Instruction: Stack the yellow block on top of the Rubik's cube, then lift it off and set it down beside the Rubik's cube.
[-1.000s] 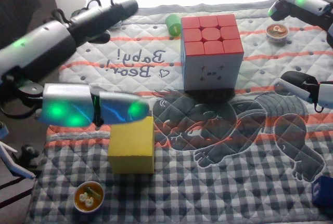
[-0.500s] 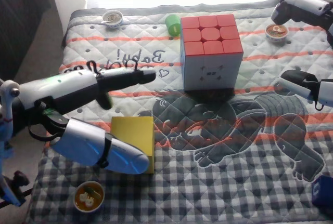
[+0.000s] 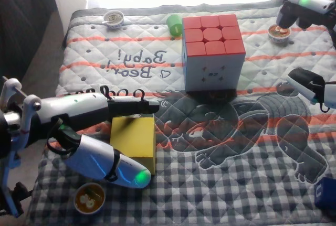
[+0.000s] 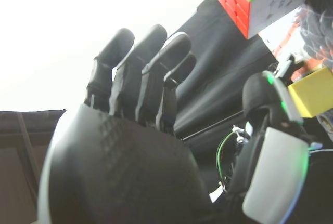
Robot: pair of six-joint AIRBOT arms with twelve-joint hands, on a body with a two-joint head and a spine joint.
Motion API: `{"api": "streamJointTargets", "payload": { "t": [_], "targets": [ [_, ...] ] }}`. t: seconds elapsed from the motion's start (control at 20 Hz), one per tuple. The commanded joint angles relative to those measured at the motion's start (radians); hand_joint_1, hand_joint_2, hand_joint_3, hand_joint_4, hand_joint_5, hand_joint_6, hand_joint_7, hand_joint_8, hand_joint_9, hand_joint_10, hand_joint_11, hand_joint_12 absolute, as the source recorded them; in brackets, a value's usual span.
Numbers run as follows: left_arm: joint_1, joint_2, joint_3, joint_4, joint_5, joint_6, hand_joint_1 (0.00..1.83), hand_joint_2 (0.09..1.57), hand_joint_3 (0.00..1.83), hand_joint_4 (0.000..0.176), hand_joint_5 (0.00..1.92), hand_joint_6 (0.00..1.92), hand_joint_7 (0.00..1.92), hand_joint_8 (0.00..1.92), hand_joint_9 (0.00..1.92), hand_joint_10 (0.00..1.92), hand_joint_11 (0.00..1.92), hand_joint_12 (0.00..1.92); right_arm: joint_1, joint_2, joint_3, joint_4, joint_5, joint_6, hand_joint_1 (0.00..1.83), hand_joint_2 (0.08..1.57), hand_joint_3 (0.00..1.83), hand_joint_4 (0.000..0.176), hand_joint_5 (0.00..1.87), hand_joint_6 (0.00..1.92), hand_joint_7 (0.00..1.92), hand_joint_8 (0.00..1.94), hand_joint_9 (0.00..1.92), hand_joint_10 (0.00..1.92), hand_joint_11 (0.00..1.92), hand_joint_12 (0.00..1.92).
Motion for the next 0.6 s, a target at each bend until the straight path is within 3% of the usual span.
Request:
{"api": "streamJointTargets", "payload": {
  "t": [0.0,0.05,0.1,0.15,0.2,0.25,0.35,0.4,0.45,0.55],
  "targets": [
    [-0.009,-0.013,0.008,0.020,0.046,-0.003,0.73,0.86,0.02,0.130,0.31,0.02,0.14,0.01,0.08,0.01,0.00,0.78,0.006,0.002,0.002,-0.020,0.121,0.002,0.86,0.82,0.49,0.000,0.45,1.12,0.63,1.06,0.40,1.22,0.00,1.76],
    [-0.009,-0.024,0.019,0.020,0.036,-0.003,0.86,0.93,0.03,0.065,0.46,0.04,0.28,0.04,0.18,0.04,0.00,1.01,0.006,0.002,0.002,-0.020,0.121,0.007,0.85,0.87,0.44,0.000,0.46,1.10,0.67,1.02,0.46,1.18,0.00,1.73],
    [-0.009,-0.030,0.025,0.020,0.032,-0.003,0.95,0.98,0.02,0.024,0.60,0.03,0.39,0.03,0.29,0.07,0.00,1.24,0.005,0.002,0.002,-0.021,0.121,0.008,0.82,0.91,0.42,0.000,0.47,1.13,0.71,1.02,0.53,1.20,0.05,1.72],
    [-0.009,-0.036,0.032,0.020,0.029,-0.003,1.05,1.14,0.00,0.000,0.81,0.93,0.56,0.05,0.43,0.13,0.00,1.39,0.005,0.002,0.002,-0.021,0.121,0.010,0.80,0.95,0.37,0.000,0.48,1.14,0.71,1.01,0.52,1.19,0.01,1.73],
    [-0.009,-0.036,0.035,0.020,0.029,-0.003,1.08,1.19,0.00,0.000,0.80,1.18,0.65,0.04,0.46,0.23,0.00,1.48,0.004,0.002,0.002,-0.021,0.122,0.012,0.81,0.98,0.34,0.000,0.51,1.12,0.74,0.97,0.56,1.18,0.03,1.74],
    [-0.009,-0.035,0.036,0.020,0.037,-0.003,1.10,1.21,0.00,0.000,0.80,1.24,0.73,0.03,0.41,0.55,0.03,1.54,0.002,0.002,0.002,-0.021,0.123,0.016,0.84,1.02,0.28,0.000,0.52,1.10,0.75,0.95,0.56,1.16,0.02,1.73],
    [-0.009,-0.032,0.036,0.020,0.086,-0.007,1.10,1.22,0.00,0.000,0.79,1.27,0.78,0.04,0.28,0.96,0.02,1.57,-0.004,0.003,0.002,-0.020,0.126,0.021,0.91,1.05,0.21,0.000,0.53,1.12,0.74,0.98,0.54,1.20,0.03,1.73],
    [-0.009,-0.029,0.036,0.009,0.116,-0.007,1.10,1.21,0.00,0.000,0.79,1.27,0.80,0.05,0.25,1.06,0.03,1.59,-0.006,0.003,0.002,-0.020,0.128,0.022,0.92,1.06,0.20,0.000,0.54,1.13,0.74,1.00,0.54,1.21,0.02,1.71],
    [-0.009,-0.023,0.035,-0.010,0.156,-0.008,1.16,1.24,0.01,0.000,0.84,1.30,0.63,1.12,0.27,1.06,0.06,1.61,-0.009,0.003,0.002,-0.019,0.130,0.023,0.93,1.07,0.19,0.000,0.54,1.15,0.75,1.03,0.55,1.24,0.03,1.72],
    [-0.009,0.002,0.021,-0.051,0.286,-0.015,1.08,1.23,0.00,0.000,0.77,1.31,0.58,0.59,0.29,0.87,0.02,1.59,-0.014,0.003,0.002,-0.016,0.134,0.027,0.92,1.07,0.17,0.000,0.56,1.14,0.75,1.01,0.57,1.24,0.03,1.71]
  ]
}}
